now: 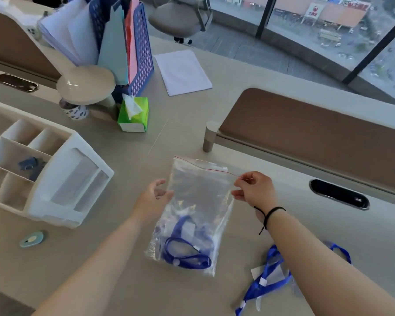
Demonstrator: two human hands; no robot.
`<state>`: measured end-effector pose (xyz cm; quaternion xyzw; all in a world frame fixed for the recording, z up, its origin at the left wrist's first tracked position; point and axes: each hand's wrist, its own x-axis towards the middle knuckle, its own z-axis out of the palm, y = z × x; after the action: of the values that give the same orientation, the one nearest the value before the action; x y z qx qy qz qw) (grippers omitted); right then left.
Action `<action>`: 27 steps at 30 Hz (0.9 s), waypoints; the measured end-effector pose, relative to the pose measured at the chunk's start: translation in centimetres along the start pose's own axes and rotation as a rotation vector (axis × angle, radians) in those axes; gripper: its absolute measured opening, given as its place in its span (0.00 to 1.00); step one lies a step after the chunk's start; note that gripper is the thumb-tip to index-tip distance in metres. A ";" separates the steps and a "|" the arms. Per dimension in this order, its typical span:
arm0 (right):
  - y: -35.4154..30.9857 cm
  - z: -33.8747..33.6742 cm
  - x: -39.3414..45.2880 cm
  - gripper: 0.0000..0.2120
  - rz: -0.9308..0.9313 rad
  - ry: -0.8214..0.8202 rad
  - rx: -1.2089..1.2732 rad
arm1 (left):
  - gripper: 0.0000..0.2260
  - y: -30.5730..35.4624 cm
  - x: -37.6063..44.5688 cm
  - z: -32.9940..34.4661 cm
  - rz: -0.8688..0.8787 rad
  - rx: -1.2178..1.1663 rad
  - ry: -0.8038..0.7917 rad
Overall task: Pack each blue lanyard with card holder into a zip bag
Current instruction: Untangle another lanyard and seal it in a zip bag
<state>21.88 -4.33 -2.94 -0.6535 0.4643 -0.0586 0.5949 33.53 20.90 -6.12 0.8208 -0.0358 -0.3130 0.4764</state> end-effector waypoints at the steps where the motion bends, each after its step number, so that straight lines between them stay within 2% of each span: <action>1: 0.2 0.3 0.8 0.04 0.020 0.001 0.012 | 0.20 -1.4 -0.3 0.3 -0.049 0.012 -0.036; 3: 0.7 0.8 2.2 0.06 0.057 0.009 0.031 | 0.17 -3.7 -1.0 1.0 -0.144 0.000 -0.073; 6: 1.4 1.4 4.3 0.04 0.105 0.025 0.053 | 0.25 -6.8 -1.5 1.9 -0.196 -0.047 -0.058; 9: 1.8 2.2 6.0 0.03 0.148 0.038 0.077 | 0.11 -7.9 -2.3 2.4 -0.153 0.096 0.024; 11: 2.1 2.7 6.9 0.03 0.167 0.038 0.087 | 0.07 -8.5 -3.2 2.4 -0.104 0.190 0.095; 16: 3.0 3.9 7.8 0.03 0.207 0.041 0.083 | 0.06 -10.0 -4.3 2.4 -0.072 0.330 0.103; 19: 3.3 4.5 7.7 0.03 0.213 0.046 0.082 | 0.01 -10.2 -4.5 2.7 -0.041 0.290 0.117; 24: 3.1 4.9 7.7 0.03 0.212 0.046 0.073 | 0.04 -10.4 -4.8 2.1 -0.068 0.210 0.194; 27: 2.9 5.3 7.4 0.05 0.219 0.011 0.110 | 0.03 -9.8 -5.0 1.7 -0.062 0.274 0.234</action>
<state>27.78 -5.14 -10.42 -0.5649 0.5323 -0.0223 0.6300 26.31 26.73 -12.18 0.9095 0.0029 -0.2221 0.3514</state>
